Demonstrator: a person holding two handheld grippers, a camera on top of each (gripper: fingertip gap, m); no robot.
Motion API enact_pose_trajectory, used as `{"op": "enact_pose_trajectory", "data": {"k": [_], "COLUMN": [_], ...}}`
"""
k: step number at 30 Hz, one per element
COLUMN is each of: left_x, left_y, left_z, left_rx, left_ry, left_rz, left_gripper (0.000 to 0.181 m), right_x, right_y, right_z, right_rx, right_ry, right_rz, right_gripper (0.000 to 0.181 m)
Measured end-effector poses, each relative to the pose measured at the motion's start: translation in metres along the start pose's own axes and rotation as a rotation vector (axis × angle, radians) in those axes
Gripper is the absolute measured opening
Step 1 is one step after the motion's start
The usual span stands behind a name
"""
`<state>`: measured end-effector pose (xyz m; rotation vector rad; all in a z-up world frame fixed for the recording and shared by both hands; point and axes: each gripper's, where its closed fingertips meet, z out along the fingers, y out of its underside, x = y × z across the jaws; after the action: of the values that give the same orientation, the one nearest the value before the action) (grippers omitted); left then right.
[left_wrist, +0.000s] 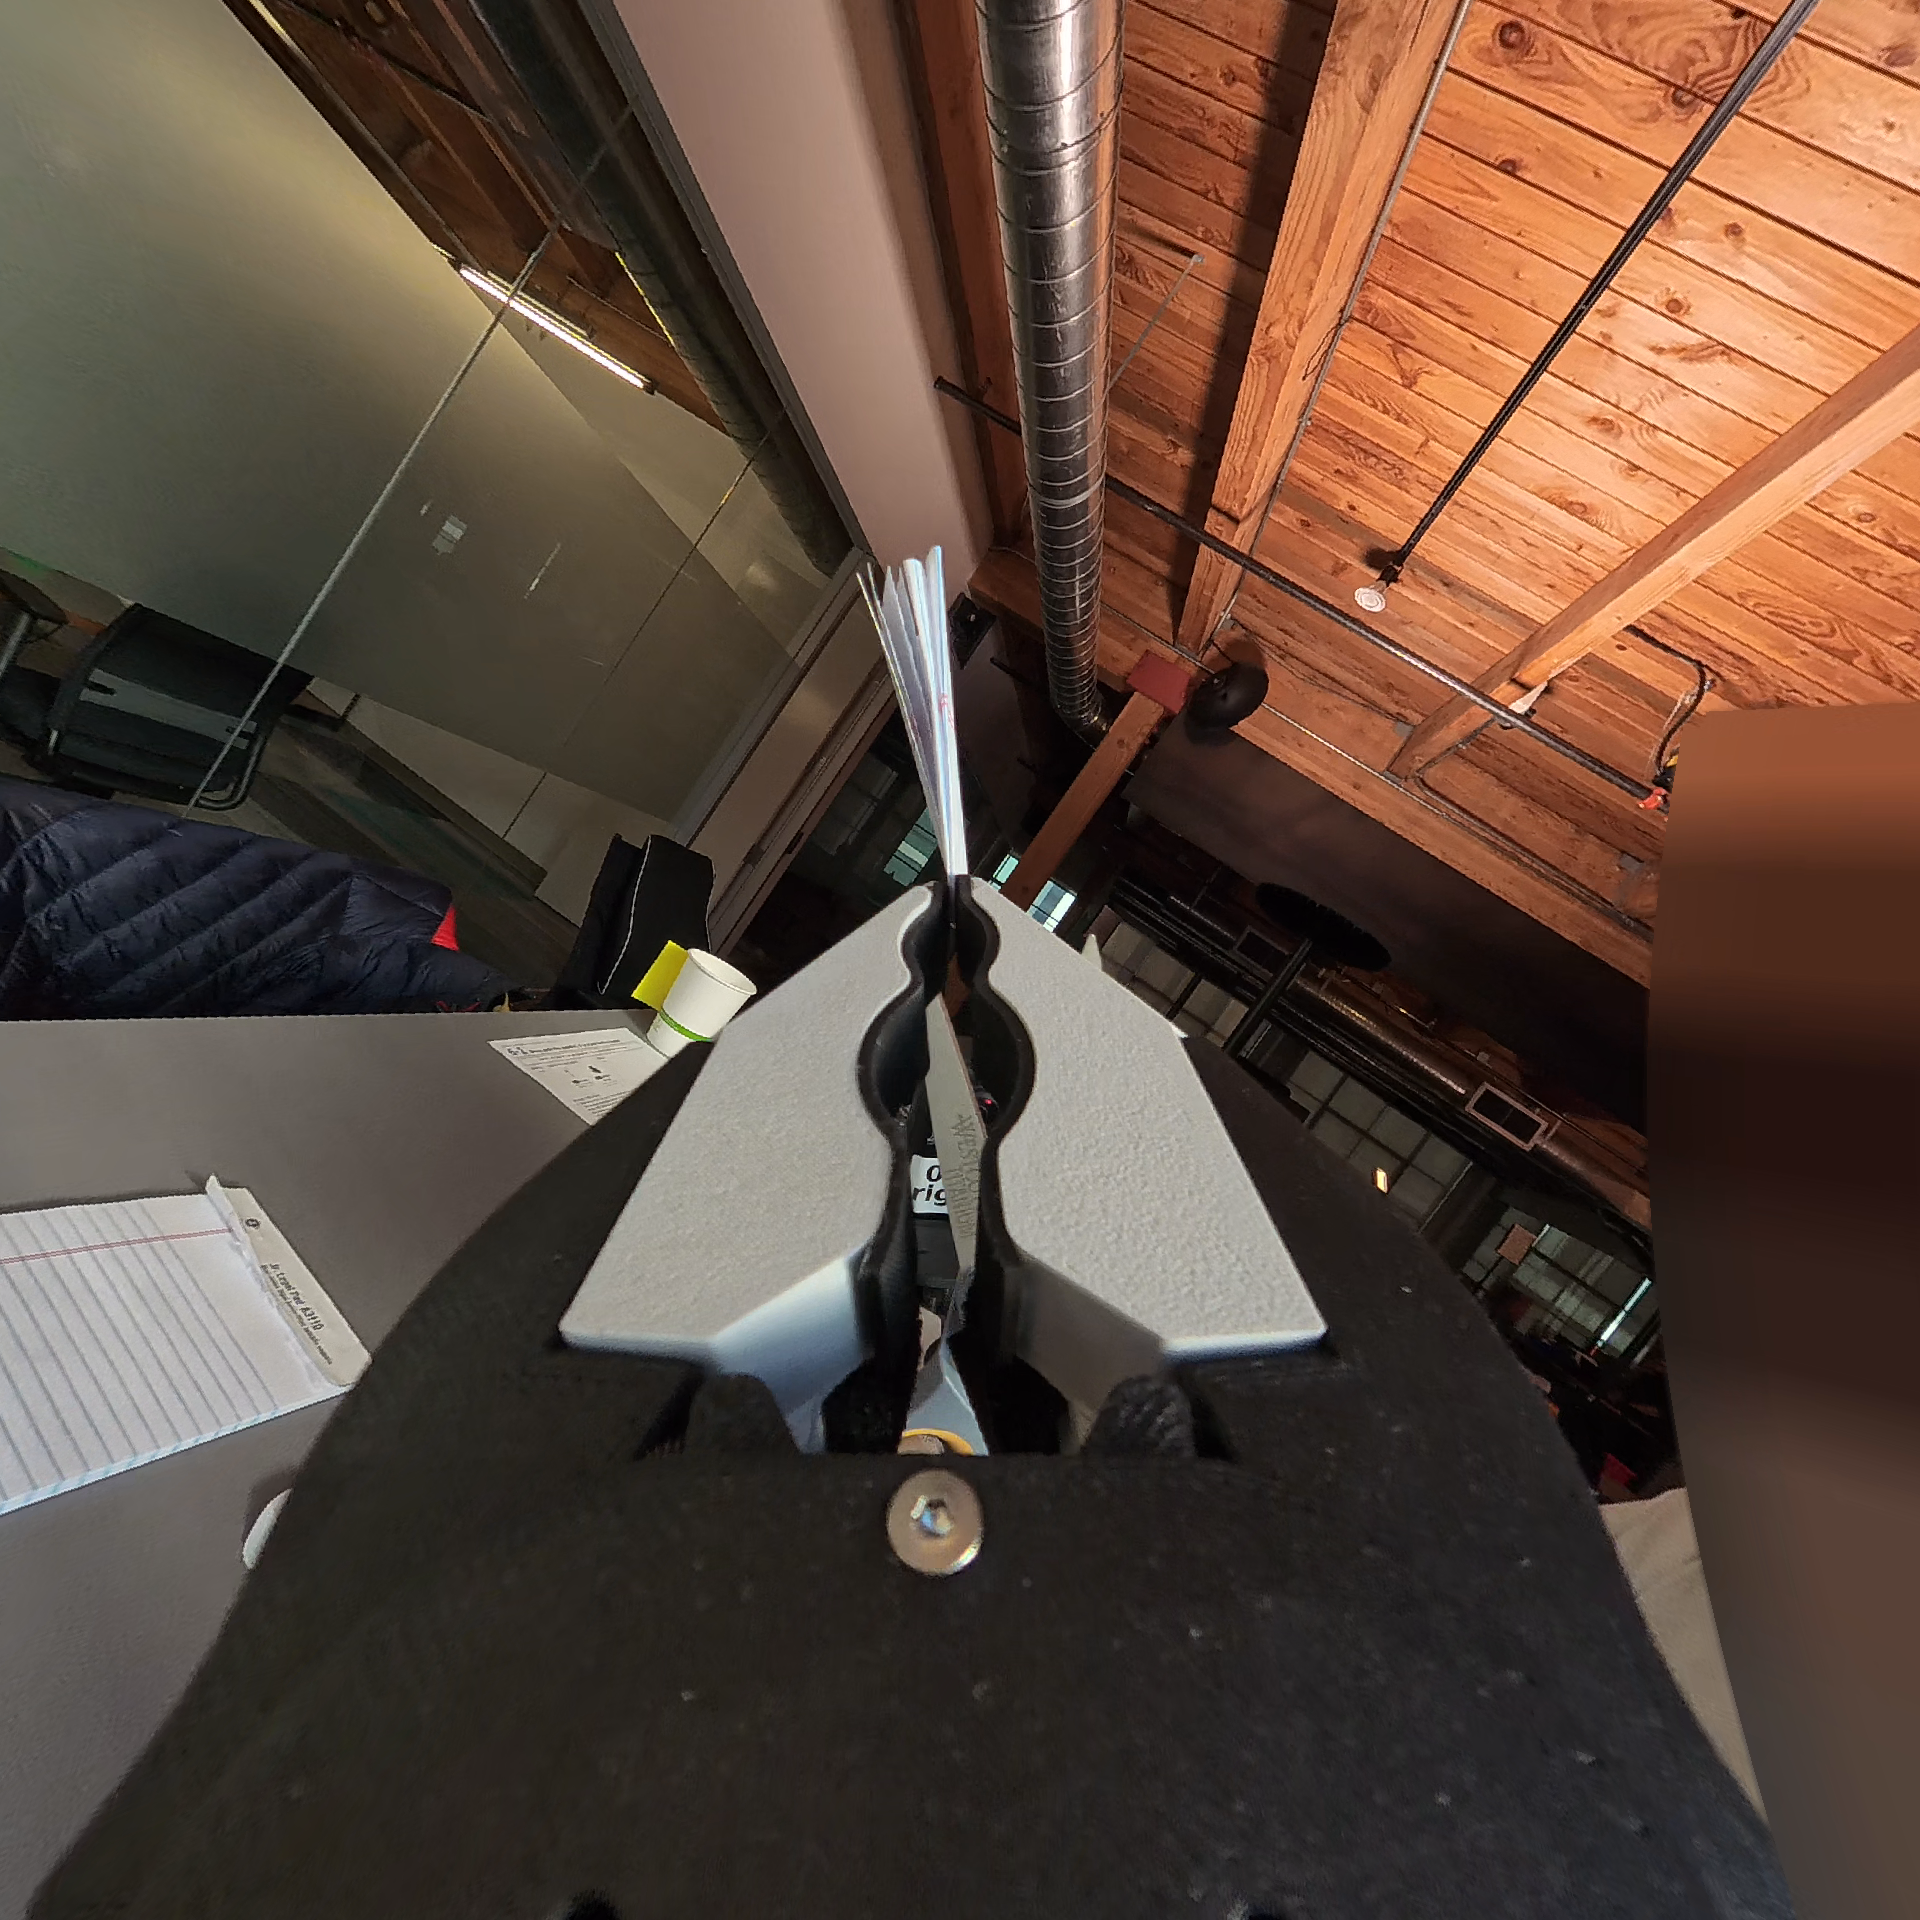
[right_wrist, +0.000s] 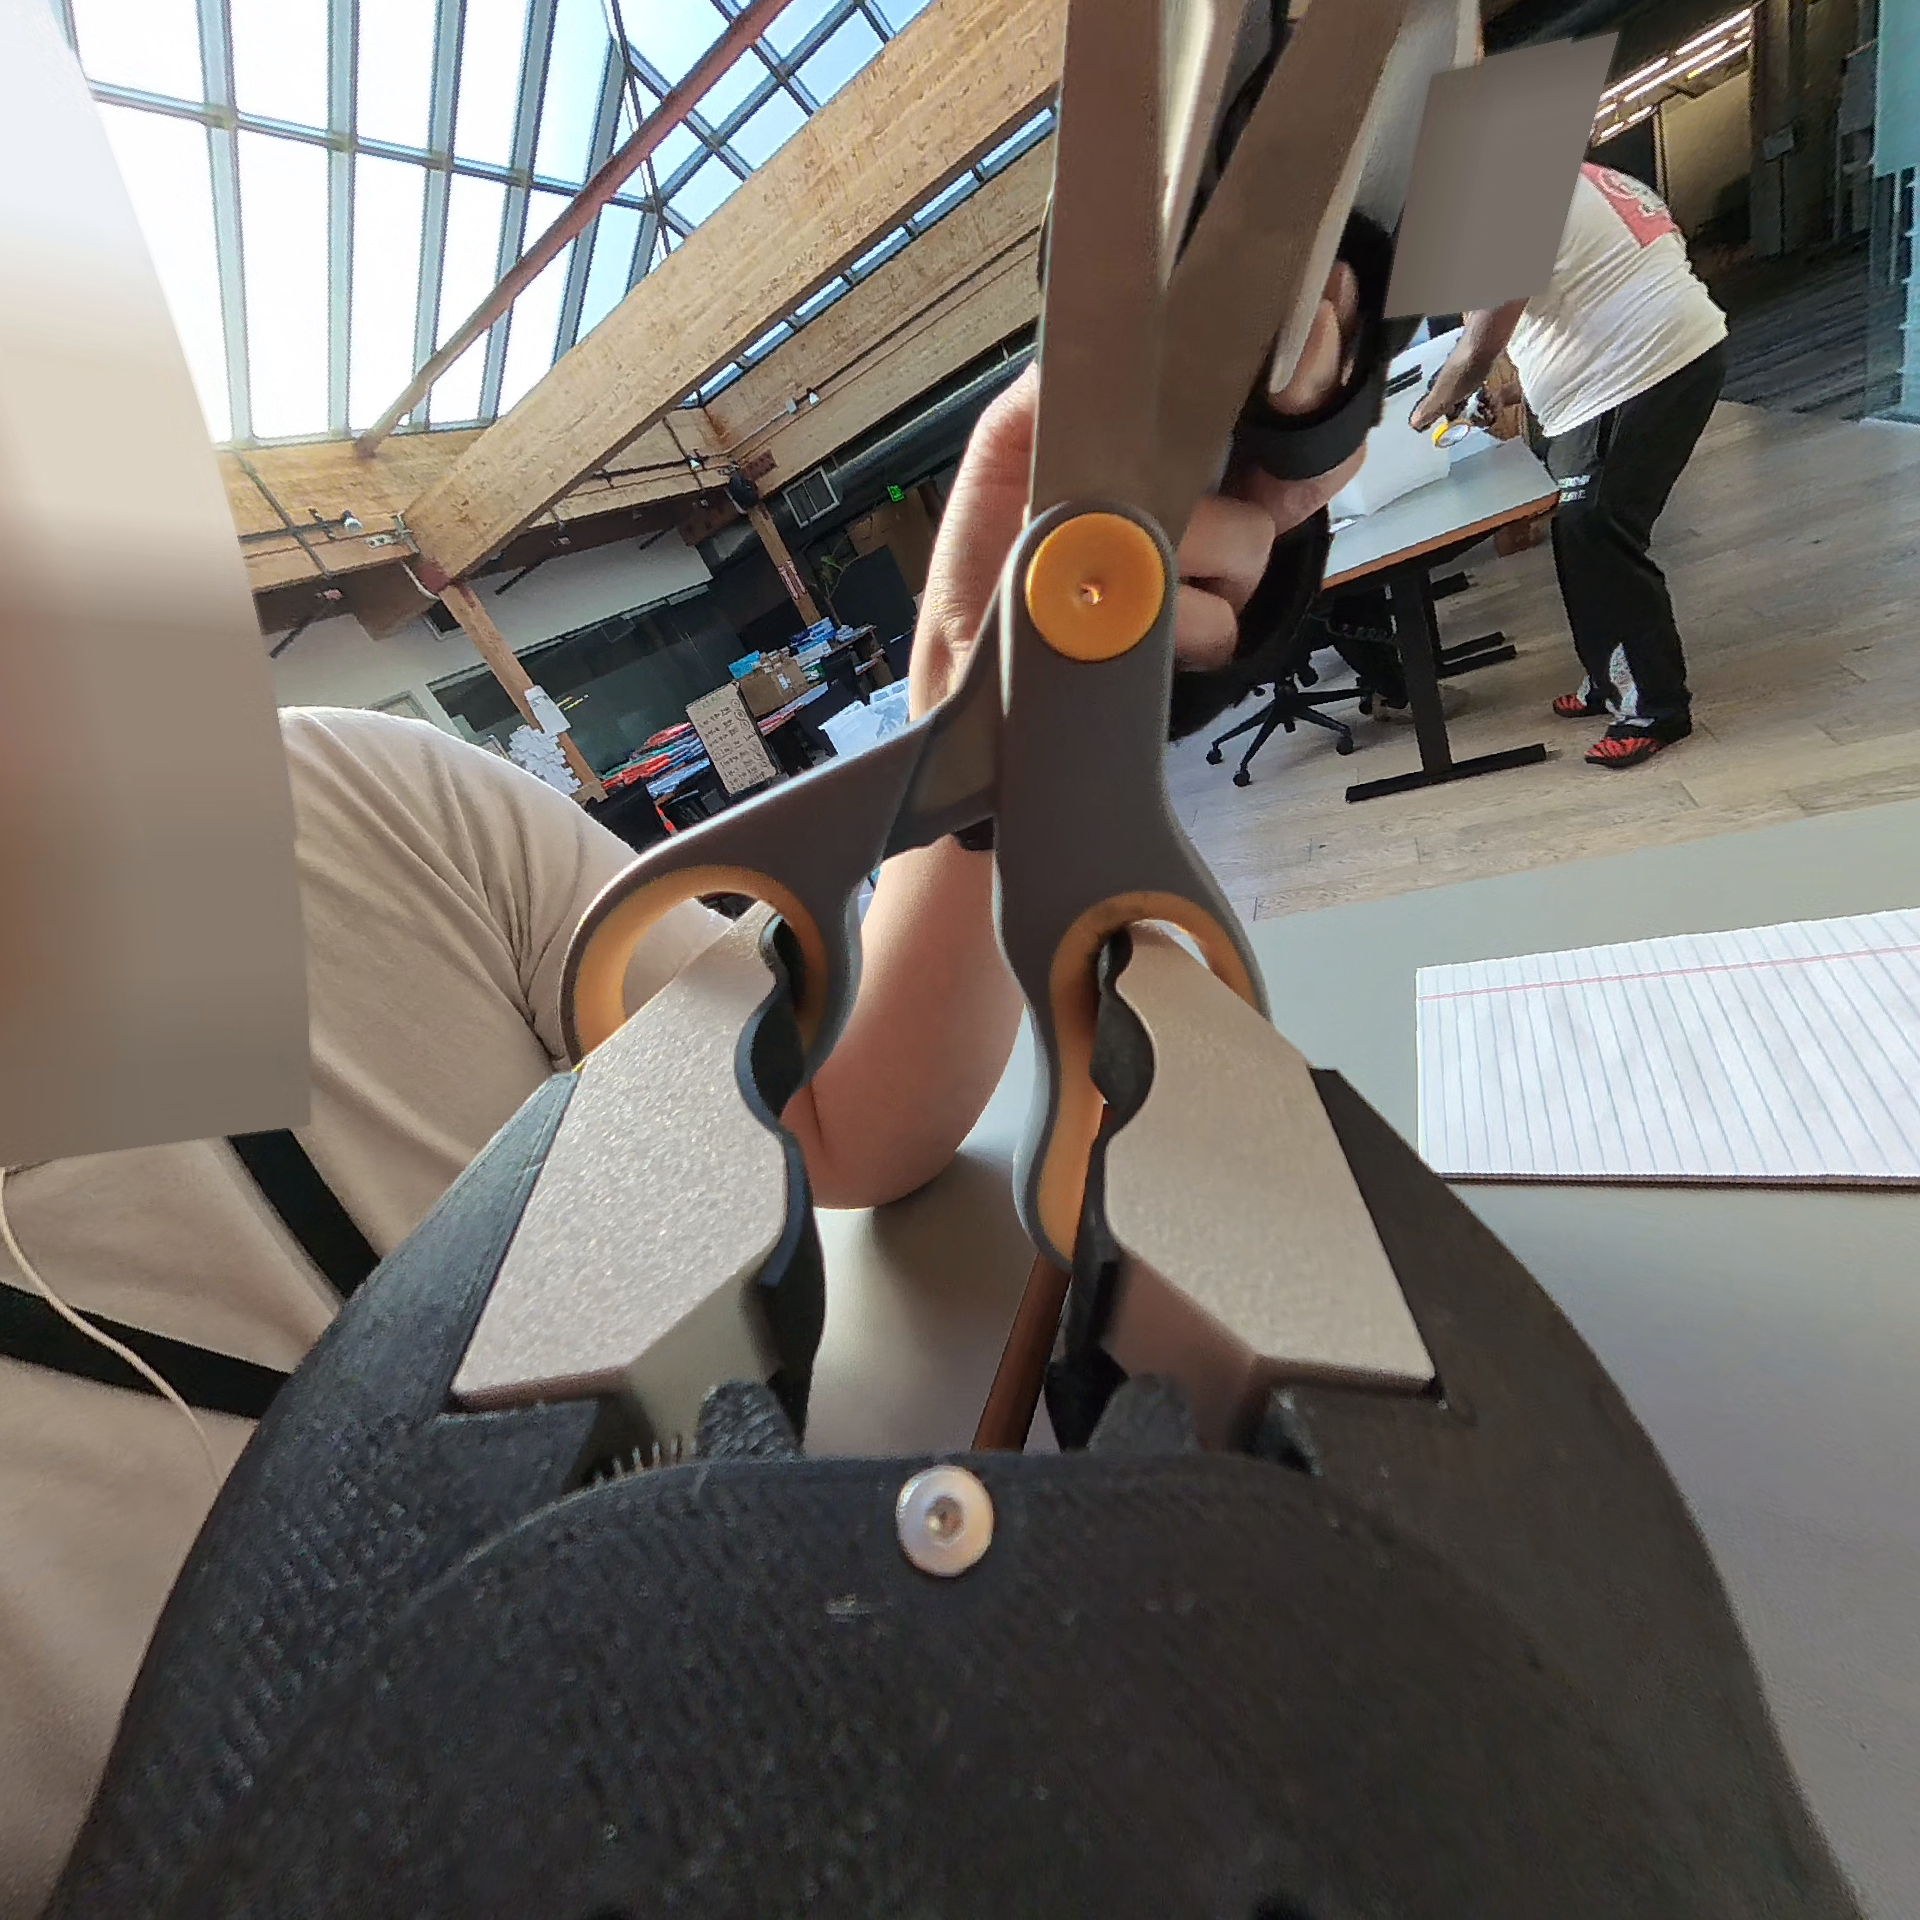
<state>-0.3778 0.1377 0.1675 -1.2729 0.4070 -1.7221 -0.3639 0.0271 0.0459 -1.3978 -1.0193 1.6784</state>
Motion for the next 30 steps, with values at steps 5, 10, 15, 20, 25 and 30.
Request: {"op": "enact_pose_trajectory", "data": {"k": [5,10,15,20,25,30], "left_x": [0.002,0.003,0.004,0.004,0.003,0.002], "left_y": [0.012,0.03,0.043,0.051,0.057,0.061], "left_z": [0.009,0.022,0.031,0.036,0.039,0.039], "left_rx": [-0.045,-0.11,-0.156,-0.181,-0.204,-0.235], "left_ry": [0.014,0.035,0.045,0.048,0.044,0.036], "left_rz": [-0.007,-0.036,-0.042,-0.046,-0.042,-0.027], "left_gripper": [0.0,0.0,0.0,0.0,0.0,0.0], "right_x": [0.005,0.005,0.006,0.006,0.006,0.006], "right_y": [-0.003,-0.01,-0.019,-0.022,-0.025,-0.027], "right_z": [-0.004,-0.009,-0.018,-0.022,-0.024,-0.025], "right_rx": [0.018,0.05,0.088,0.091,0.107,0.112], "right_ry": [0.018,0.041,0.062,0.075,0.075,0.079], "right_rz": [0.016,0.004,-0.006,-0.016,-0.012,-0.014], "right_gripper": [0.052,0.052,0.052,0.052,0.052,0.052]}}
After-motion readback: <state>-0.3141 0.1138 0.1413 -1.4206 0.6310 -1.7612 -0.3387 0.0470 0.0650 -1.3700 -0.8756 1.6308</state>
